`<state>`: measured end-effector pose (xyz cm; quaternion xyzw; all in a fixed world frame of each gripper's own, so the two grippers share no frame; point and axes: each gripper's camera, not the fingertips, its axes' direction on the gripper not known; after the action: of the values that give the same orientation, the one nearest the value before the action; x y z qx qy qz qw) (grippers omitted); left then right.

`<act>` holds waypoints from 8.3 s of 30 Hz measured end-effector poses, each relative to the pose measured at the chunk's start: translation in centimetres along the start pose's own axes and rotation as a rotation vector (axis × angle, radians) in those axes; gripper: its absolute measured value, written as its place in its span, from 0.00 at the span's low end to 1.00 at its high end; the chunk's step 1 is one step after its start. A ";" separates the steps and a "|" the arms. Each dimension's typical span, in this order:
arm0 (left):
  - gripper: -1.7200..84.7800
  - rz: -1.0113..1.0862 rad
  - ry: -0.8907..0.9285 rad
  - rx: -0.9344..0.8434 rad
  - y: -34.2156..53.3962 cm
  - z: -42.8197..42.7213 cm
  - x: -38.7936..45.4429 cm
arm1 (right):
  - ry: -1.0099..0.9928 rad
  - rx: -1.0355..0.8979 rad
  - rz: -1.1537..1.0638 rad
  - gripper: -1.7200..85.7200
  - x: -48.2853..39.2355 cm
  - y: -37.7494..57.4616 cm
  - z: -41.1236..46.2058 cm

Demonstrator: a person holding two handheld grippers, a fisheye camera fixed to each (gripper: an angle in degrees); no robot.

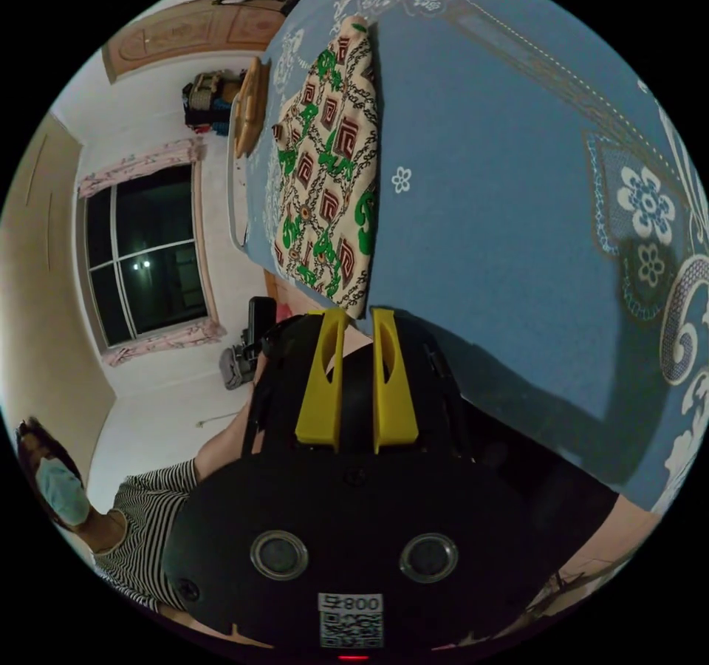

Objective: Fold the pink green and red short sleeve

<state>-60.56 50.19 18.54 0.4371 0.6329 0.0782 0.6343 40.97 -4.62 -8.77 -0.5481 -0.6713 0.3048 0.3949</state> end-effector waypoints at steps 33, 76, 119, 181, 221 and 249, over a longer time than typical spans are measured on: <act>0.03 0.005 0.142 0.045 0.6 -4.0 -2.2 | -0.244 0.041 0.120 0.11 9.9 2.0 -7.6; 0.06 -0.097 0.136 0.439 3.8 -24.2 -4.2 | -0.276 0.074 0.084 0.03 6.9 2.2 -10.2; 0.04 -0.109 0.159 0.437 7.5 -11.4 0.7 | 0.119 0.190 -0.006 0.11 -5.2 11.5 -16.4; 0.03 0.665 0.343 -0.069 -7.5 68.1 15.6 | -0.565 0.775 -0.360 0.02 -7.6 76.1 -87.3; 0.04 0.497 -0.200 -0.783 -19.7 150.0 -34.5 | 0.332 0.812 0.415 0.02 21.8 89.8 -119.3; 0.02 0.686 -0.364 -0.745 -20.1 144.5 -51.2 | 0.654 0.708 0.472 0.02 16.4 73.3 -108.5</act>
<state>46.64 -61.14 16.57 0.3705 0.2629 0.4230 0.7840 169.64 24.44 -12.82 -0.5839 -0.2279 0.4064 0.6648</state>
